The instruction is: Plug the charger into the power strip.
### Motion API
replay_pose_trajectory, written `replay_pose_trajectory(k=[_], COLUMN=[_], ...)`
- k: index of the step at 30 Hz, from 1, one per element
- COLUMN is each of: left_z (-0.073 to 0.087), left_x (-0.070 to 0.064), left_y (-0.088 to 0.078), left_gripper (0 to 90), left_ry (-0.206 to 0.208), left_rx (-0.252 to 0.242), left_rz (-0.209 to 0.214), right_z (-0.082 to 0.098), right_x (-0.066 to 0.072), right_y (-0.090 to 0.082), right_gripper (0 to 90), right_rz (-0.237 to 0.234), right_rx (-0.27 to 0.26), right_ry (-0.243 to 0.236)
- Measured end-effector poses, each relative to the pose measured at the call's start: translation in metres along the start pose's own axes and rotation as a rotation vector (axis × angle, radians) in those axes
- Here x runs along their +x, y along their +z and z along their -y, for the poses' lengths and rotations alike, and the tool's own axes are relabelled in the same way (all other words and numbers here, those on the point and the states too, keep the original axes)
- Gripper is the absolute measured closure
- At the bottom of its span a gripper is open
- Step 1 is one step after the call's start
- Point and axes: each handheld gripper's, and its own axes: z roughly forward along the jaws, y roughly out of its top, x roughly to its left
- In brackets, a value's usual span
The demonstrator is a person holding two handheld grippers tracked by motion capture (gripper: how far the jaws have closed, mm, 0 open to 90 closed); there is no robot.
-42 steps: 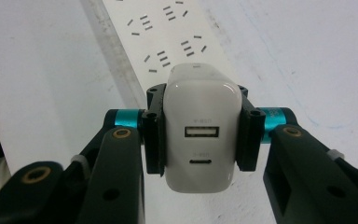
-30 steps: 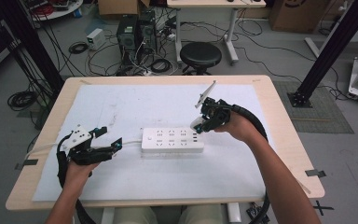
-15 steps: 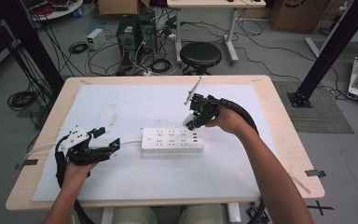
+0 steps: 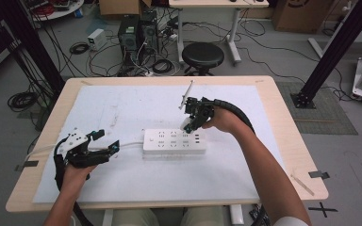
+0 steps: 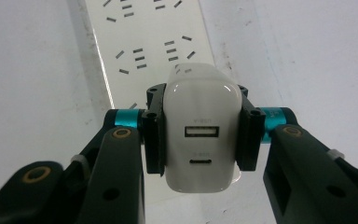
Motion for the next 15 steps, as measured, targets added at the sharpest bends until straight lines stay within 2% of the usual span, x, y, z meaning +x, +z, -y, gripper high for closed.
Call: replay_pose_trajectory(k=[15], left_z=[0.004], left_x=[0.001], left_y=[0.001], left_gripper=[21.5], left_ry=[-0.008], left_rx=[0.003], left_rz=[0.006], right_z=[-0.001], right_x=[-0.001], right_y=[0.013], right_gripper=[63.2], right_rz=[-0.011], right_rx=[0.061], right_ry=[-0.062])
